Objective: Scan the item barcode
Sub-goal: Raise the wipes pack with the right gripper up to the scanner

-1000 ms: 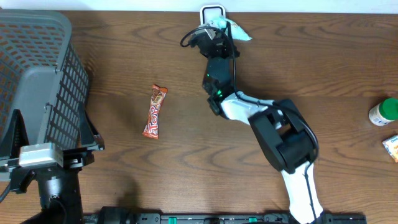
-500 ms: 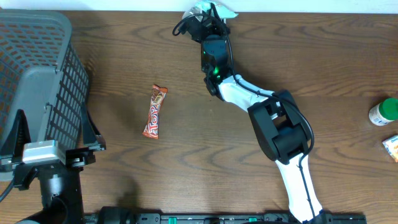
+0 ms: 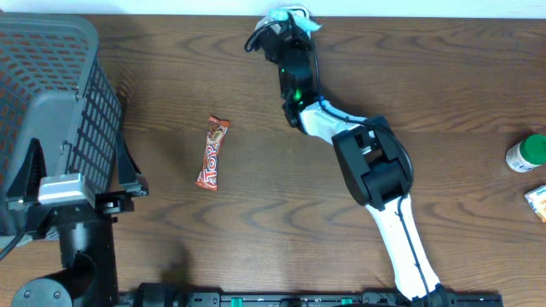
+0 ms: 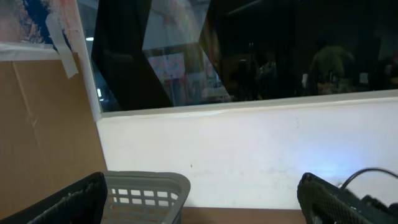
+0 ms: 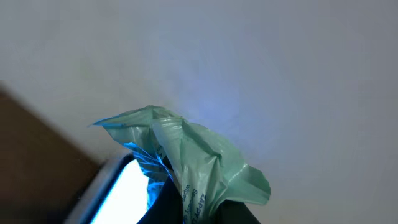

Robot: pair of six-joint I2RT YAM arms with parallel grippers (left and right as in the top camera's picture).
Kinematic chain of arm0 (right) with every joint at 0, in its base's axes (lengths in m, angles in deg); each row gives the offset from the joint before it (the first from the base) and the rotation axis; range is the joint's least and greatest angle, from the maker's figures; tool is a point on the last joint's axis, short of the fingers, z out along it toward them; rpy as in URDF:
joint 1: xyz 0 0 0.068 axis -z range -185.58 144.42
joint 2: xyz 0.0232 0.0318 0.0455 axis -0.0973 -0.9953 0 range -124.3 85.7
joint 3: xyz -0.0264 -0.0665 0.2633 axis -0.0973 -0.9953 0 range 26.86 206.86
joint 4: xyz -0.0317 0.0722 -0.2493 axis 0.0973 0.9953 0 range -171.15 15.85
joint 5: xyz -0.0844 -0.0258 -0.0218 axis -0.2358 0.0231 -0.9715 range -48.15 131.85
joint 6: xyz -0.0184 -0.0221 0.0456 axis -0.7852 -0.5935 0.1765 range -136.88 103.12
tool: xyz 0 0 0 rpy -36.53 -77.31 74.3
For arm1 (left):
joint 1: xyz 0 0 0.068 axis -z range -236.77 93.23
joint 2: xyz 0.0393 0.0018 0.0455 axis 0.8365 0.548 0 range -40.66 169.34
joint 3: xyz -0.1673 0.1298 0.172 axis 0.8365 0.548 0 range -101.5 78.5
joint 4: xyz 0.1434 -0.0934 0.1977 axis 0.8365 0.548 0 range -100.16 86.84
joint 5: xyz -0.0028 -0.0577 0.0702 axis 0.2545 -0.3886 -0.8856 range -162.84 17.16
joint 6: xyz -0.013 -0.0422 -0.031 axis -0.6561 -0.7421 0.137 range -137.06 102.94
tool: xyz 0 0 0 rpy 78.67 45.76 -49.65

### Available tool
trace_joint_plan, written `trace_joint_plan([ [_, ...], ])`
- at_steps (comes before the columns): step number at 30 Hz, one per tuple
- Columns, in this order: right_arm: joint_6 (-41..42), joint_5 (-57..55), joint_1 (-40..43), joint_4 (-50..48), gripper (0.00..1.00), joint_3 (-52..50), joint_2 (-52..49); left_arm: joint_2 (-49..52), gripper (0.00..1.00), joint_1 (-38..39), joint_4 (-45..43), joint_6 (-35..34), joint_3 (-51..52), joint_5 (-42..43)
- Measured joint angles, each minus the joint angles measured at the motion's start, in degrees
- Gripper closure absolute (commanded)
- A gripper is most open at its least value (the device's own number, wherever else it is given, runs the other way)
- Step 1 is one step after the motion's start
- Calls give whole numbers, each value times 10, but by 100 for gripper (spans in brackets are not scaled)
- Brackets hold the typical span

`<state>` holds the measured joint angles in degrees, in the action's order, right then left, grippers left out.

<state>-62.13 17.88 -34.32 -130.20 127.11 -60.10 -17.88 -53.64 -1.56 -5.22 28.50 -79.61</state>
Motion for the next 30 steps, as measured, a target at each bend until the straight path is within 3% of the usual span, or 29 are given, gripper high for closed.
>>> trace_joint_plan([
  [18,23,-121,-74,80,99,14,-3,7,2,0,0,0,0,0],
  [23,-37,-202,-90,99,99,14,-2,7,2,0,0,0,0,0],
  [25,-65,-234,-97,144,99,13,7,7,2,0,0,0,0,0],
  [30,-81,-273,-102,389,99,10,67,7,2,0,1,0,0,0],
])
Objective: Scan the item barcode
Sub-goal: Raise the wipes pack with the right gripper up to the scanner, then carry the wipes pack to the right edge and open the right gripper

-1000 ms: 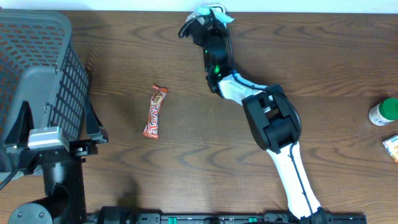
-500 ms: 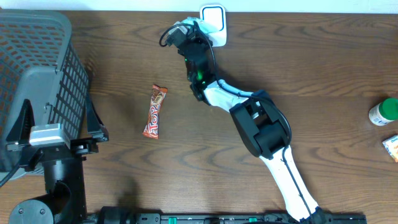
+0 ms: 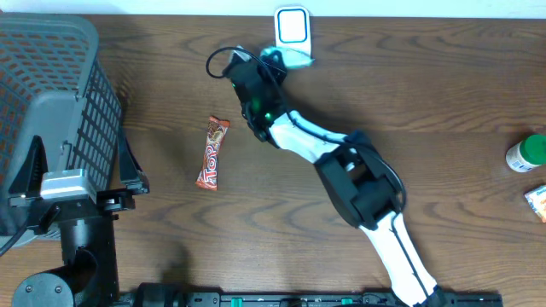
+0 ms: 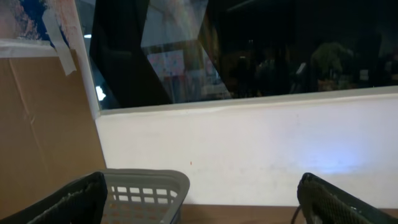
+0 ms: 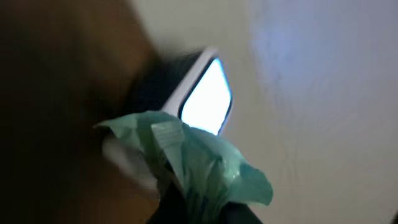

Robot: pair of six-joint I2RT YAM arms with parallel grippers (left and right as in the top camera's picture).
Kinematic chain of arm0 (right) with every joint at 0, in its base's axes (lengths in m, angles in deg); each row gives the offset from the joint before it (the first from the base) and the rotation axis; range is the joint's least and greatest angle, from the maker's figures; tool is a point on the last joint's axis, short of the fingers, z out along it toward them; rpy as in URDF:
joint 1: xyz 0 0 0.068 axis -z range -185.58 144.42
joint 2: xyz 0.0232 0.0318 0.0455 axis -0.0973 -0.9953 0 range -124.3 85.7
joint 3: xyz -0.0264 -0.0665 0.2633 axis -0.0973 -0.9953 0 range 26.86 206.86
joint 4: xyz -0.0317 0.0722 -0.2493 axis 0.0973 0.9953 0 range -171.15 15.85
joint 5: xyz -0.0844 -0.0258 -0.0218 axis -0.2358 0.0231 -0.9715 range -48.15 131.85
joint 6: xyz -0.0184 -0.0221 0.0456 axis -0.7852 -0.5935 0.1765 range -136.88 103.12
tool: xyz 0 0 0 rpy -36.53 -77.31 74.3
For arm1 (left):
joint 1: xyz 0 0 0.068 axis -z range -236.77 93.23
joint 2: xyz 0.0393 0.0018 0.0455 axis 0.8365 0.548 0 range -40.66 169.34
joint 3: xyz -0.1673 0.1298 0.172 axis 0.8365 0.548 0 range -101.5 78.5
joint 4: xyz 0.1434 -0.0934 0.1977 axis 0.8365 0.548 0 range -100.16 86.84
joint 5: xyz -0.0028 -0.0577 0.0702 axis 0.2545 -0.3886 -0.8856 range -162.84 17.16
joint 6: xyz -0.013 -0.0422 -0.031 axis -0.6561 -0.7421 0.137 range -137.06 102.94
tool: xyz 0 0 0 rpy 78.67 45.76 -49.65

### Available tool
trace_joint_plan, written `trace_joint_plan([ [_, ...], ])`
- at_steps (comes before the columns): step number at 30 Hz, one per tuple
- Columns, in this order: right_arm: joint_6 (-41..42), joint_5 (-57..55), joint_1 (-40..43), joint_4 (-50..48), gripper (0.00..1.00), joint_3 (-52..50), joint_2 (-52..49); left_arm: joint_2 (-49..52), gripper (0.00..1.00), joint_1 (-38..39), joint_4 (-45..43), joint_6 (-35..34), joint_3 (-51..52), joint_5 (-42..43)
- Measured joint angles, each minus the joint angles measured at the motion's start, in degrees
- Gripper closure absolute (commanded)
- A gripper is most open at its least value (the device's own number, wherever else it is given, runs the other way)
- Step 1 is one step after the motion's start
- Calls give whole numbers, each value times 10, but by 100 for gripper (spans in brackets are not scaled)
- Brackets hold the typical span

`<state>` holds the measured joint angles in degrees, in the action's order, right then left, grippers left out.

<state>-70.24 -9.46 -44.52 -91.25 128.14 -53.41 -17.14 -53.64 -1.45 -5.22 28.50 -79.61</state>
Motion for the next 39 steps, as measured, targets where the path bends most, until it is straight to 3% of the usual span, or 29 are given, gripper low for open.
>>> trace_joint_plan([
  [10,107,19,60,421,99,2,188,0,2,0,-1,0,0,0],
  [17,250,136,217,560,99,2,215,0,2,0,0,0,0,0],
  [25,372,327,419,592,99,-26,213,0,2,0,3,0,0,0],
  [33,442,374,542,582,99,-39,213,0,2,0,5,0,0,0],
  [39,457,383,586,582,99,-39,213,0,2,0,6,0,0,0],
])
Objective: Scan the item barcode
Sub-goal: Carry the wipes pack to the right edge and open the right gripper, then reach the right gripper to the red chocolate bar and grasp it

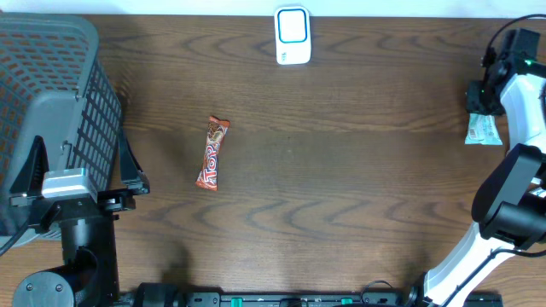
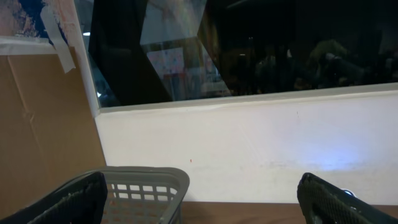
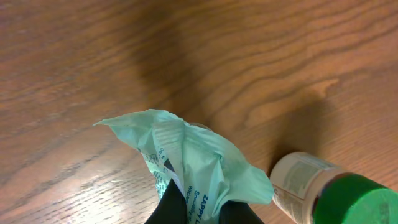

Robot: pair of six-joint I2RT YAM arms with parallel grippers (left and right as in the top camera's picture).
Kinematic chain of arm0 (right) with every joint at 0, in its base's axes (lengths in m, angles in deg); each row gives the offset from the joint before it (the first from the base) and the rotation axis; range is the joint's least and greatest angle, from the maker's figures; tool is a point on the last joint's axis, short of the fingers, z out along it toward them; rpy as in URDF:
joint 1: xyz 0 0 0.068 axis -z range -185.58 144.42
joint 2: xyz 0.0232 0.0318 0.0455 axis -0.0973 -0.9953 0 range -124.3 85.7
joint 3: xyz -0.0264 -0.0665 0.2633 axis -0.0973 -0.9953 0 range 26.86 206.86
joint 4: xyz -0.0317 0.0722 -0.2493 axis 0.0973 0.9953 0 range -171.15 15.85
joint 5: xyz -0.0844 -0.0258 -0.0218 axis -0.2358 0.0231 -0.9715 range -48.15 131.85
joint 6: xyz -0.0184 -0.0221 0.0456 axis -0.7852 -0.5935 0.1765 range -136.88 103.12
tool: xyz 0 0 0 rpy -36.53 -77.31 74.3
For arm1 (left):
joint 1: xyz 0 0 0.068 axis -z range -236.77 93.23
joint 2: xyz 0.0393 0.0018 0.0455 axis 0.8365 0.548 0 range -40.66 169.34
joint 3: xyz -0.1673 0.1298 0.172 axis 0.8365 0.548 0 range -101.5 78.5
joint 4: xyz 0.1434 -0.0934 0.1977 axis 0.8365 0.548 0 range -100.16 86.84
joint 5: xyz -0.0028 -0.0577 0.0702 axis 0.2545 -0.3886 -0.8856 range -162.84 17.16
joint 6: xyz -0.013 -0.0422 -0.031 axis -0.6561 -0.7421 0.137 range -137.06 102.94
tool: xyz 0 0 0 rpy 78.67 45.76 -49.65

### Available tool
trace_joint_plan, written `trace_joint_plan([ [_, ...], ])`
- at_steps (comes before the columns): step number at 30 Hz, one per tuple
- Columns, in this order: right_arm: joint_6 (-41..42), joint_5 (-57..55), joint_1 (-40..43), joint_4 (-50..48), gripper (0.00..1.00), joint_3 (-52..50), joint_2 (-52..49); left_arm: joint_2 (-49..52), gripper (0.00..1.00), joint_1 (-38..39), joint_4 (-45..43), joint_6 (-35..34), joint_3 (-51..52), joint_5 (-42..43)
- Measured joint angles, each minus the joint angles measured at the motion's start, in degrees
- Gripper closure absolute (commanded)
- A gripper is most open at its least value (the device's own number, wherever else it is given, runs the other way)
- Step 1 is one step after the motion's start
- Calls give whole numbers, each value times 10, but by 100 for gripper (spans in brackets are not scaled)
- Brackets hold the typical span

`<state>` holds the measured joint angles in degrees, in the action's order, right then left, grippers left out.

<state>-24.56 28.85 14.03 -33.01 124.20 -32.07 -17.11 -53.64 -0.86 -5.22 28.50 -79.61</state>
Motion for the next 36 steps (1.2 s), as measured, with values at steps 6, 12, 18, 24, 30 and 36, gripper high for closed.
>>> trace_joint_plan([
  [6,2,7,13,0,99,0,0,0,2,0,1,0,0,0],
  [12,2,8,15,0,99,-1,0,0,2,0,8,0,0,0],
  [18,3,9,18,-20,97,-36,0,0,2,0,8,0,0,0],
  [24,4,8,33,-56,84,-90,0,0,2,0,8,0,0,0],
  [30,12,-23,46,-11,1,-70,0,0,2,0,8,0,0,0],
  [36,22,28,36,44,1,35,13,0,2,0,9,0,0,0],
])
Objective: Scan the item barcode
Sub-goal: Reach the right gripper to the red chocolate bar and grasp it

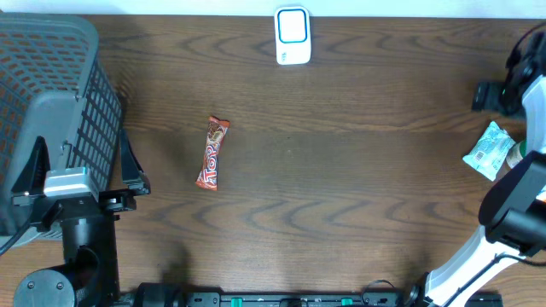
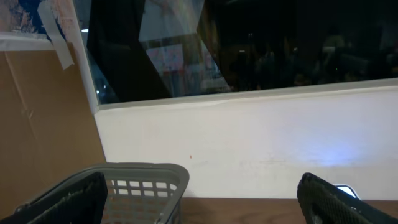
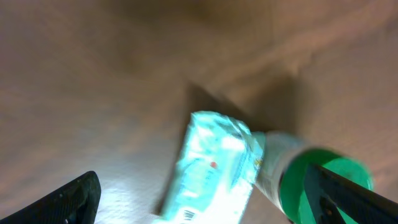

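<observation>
A pale green packet [image 1: 488, 152] lies flat on the wooden table near its right edge. In the right wrist view the same packet [image 3: 211, 165] rests against a white bottle with a green cap [image 3: 314, 180]. My right gripper [image 3: 205, 198] hovers over it, open, its fingers [image 3: 78, 196] wide apart and touching nothing. The white barcode scanner [image 1: 291, 34] stands at the back middle. Low at the left, my left gripper [image 2: 202, 202] is open and holds nothing.
A grey mesh basket [image 1: 51, 94] fills the left side, its rim [image 2: 143, 171] in front of my left gripper. A red candy bar [image 1: 212, 152] lies left of centre. My right arm [image 1: 531, 102] runs along the table's right edge.
My right gripper was shut on the green packet above the table by the bottle. It is now open, and the packet lies on the table against the bottle.
My right gripper held the green packet up at the scanner at the back, then just left of it. Later it held the packet at the table's right edge near the green-capped bottle. Now the packet lies there, let go. The left arm stayed put.
</observation>
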Robot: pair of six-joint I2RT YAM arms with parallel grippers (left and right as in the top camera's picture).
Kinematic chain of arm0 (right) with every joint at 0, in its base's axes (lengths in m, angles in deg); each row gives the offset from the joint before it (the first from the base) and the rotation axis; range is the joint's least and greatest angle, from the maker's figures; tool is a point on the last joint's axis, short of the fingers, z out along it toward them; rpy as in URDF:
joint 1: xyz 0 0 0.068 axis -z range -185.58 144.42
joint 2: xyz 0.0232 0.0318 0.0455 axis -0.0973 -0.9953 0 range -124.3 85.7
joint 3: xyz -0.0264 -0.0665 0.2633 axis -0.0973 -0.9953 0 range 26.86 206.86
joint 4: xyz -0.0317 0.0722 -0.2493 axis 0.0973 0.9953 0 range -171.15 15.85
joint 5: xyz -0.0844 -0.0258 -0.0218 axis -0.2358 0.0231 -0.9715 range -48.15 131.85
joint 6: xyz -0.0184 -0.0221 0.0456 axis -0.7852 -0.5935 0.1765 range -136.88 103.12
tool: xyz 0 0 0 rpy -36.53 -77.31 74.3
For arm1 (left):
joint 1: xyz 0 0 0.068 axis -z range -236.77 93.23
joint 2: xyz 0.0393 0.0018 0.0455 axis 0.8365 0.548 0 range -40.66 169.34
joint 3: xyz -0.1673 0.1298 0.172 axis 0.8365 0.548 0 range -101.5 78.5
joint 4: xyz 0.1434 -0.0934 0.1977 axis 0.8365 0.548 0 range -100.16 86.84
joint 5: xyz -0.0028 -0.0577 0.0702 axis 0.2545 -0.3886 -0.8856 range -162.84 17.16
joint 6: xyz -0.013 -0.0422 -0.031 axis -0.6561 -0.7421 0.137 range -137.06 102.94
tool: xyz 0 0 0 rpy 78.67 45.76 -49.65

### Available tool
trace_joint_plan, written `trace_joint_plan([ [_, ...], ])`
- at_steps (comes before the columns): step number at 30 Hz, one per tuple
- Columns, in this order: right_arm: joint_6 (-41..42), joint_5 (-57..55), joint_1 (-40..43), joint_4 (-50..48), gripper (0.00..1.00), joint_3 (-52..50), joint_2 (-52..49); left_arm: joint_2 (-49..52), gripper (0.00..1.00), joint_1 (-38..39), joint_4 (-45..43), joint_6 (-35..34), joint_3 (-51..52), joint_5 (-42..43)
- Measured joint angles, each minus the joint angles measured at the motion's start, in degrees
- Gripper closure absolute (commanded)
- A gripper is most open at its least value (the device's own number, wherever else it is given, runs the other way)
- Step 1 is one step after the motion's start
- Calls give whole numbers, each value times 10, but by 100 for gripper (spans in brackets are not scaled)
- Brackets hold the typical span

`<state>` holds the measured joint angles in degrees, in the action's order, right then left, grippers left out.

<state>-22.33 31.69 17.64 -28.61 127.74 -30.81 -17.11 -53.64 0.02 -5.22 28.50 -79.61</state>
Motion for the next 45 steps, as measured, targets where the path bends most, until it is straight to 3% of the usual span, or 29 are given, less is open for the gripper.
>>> trace_joint_plan([
  [5,40,152,-30,17,1,42,55,0,2,0,0,0,0,0],
  [9,63,345,-71,46,1,48,87,0,2,0,0,0,0,0],
  [12,72,475,-119,49,1,43,83,0,2,0,0,0,0,0],
  [16,94,551,-212,50,1,11,77,-1,2,0,0,0,0,0],
  [19,130,535,-299,28,1,-27,71,-1,2,0,0,0,0,0],
  [23,240,436,-433,-26,1,-83,67,-2,2,0,0,0,0,0],
  [30,352,345,-621,-179,1,-138,54,-10,2,0,0,0,0,0],
  [33,375,298,-681,-213,12,-138,45,-19,2,0,0,0,0,0],
  [39,417,176,-734,-243,12,-138,1,-40,2,0,0,0,0,0],
  [45,428,146,-734,-301,15,-140,-49,-59,2,0,0,0,0,0],
])
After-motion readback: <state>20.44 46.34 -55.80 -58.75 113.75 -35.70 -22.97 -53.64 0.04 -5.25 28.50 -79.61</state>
